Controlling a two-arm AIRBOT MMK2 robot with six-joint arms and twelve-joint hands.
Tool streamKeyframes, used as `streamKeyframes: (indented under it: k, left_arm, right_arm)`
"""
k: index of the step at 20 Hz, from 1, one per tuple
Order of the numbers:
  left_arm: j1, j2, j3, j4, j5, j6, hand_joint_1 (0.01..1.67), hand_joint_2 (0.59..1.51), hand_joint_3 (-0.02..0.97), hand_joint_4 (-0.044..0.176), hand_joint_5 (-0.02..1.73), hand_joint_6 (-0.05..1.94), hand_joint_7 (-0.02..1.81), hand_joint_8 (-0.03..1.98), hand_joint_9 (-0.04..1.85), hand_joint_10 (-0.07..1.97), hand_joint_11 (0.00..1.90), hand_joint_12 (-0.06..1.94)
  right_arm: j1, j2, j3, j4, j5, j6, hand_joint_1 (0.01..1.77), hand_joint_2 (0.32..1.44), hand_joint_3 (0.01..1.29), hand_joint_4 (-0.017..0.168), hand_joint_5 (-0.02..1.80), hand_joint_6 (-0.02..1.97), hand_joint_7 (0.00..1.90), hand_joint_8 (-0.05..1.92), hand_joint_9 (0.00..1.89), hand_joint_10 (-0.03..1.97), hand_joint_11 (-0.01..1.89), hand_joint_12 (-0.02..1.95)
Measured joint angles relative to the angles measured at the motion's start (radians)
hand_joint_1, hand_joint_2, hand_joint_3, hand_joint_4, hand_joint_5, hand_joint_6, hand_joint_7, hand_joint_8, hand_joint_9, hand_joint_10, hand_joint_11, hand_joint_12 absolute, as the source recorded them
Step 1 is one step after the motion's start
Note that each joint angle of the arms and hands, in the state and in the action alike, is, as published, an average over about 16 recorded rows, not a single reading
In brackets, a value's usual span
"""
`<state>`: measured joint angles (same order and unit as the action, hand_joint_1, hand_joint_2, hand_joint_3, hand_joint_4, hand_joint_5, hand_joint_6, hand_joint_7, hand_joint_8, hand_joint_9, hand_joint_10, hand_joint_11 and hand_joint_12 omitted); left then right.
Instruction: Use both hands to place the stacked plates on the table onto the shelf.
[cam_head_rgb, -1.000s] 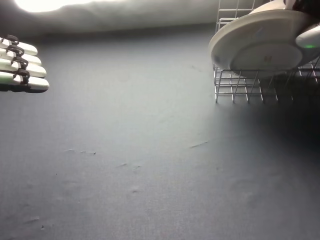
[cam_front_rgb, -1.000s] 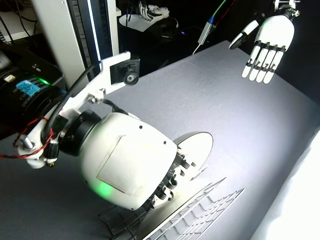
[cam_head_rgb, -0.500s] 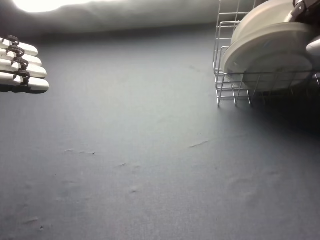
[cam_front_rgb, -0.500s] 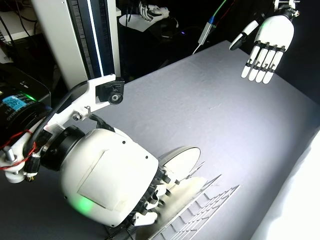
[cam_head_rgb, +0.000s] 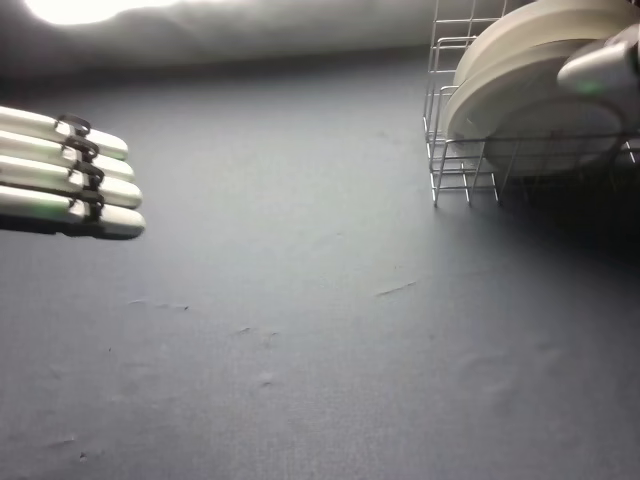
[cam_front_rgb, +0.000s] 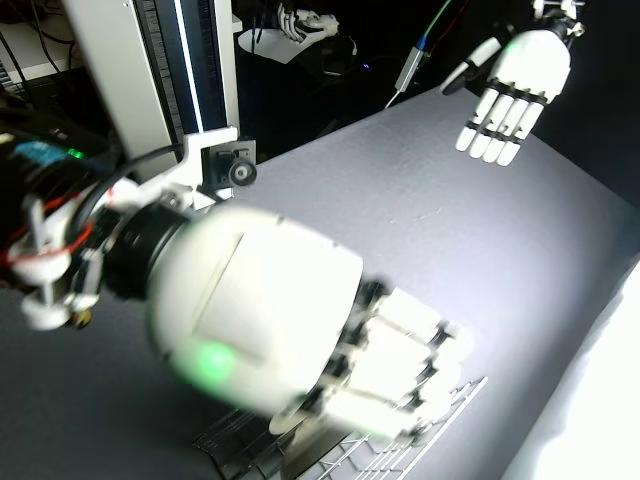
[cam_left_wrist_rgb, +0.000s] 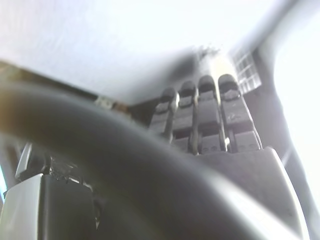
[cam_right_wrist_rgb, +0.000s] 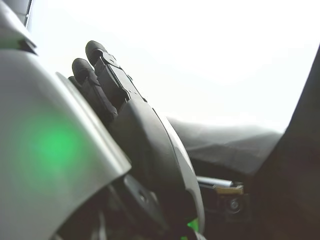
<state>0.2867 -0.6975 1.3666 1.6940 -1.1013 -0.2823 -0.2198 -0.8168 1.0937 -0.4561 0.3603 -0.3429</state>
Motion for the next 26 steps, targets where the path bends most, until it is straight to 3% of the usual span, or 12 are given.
streamKeyframes:
  k: [5, 9, 12, 16, 19, 23, 26]
  left_arm:
    - [-0.001, 0.017, -0.088, 0.021, 0.011, -0.044, 0.01, 1.148, 0.008, -0.002, 0.02, 0.01, 0.02, 0.01, 0.02, 0.01, 0.01, 0.00]
    - [-0.003, 0.027, -0.140, 0.028, 0.030, -0.081, 0.01, 1.158, 0.008, -0.002, 0.06, 0.01, 0.06, 0.01, 0.06, 0.01, 0.03, 0.04]
    - [-0.005, 0.032, -0.168, 0.035, 0.043, -0.100, 0.03, 1.181, 0.008, -0.001, 0.16, 0.08, 0.17, 0.11, 0.16, 0.10, 0.08, 0.29]
    - [-0.009, 0.035, -0.180, 0.040, 0.053, -0.118, 0.11, 1.233, 0.008, -0.001, 0.38, 0.51, 0.39, 0.56, 0.40, 0.54, 0.31, 0.76]
    - [-0.016, 0.037, -0.181, 0.042, 0.058, -0.126, 0.22, 1.276, 0.005, 0.003, 0.65, 0.87, 0.70, 0.92, 0.71, 0.90, 0.63, 1.12]
    - [-0.018, 0.038, -0.183, 0.046, 0.059, -0.129, 0.30, 1.319, 0.005, 0.007, 0.88, 1.19, 0.95, 1.26, 0.97, 1.23, 0.87, 1.51]
    - [-0.019, 0.038, -0.179, 0.049, 0.058, -0.129, 0.38, 1.350, 0.003, 0.008, 1.05, 1.54, 1.13, 1.61, 1.15, 1.59, 1.10, 1.83]
  right_arm:
    - [-0.005, -0.012, -0.034, -0.261, 0.120, -0.026, 0.91, 0.96, 0.01, 0.001, 0.21, 0.02, 0.25, 0.00, 0.25, 0.00, 0.02, 0.82]
    - [-0.028, -0.022, -0.054, -0.450, 0.229, -0.058, 0.84, 0.95, 0.01, 0.003, 0.21, 0.02, 0.24, 0.00, 0.24, 0.00, 0.02, 0.79]
    - [-0.050, -0.028, -0.055, -0.551, 0.307, -0.086, 0.80, 0.94, 0.01, 0.004, 0.29, 0.03, 0.33, 0.03, 0.31, 0.07, 0.05, 0.88]
    - [-0.074, -0.033, -0.048, -0.619, 0.394, -0.124, 0.75, 0.99, 0.01, 0.004, 0.47, 0.36, 0.52, 0.42, 0.49, 0.51, 0.24, 1.14]
    - [-0.084, -0.035, -0.043, -0.642, 0.449, -0.147, 0.69, 1.08, 0.01, 0.002, 0.67, 0.71, 0.74, 0.78, 0.73, 0.87, 0.56, 1.39]
    - [-0.092, -0.036, -0.038, -0.653, 0.486, -0.165, 0.64, 1.14, 0.01, 0.001, 0.85, 0.98, 0.94, 1.07, 0.93, 1.20, 0.78, 1.64]
    - [-0.096, -0.035, -0.033, -0.654, 0.505, -0.175, 0.61, 1.21, 0.01, 0.000, 0.98, 1.28, 1.09, 1.40, 1.09, 1.54, 1.01, 1.80]
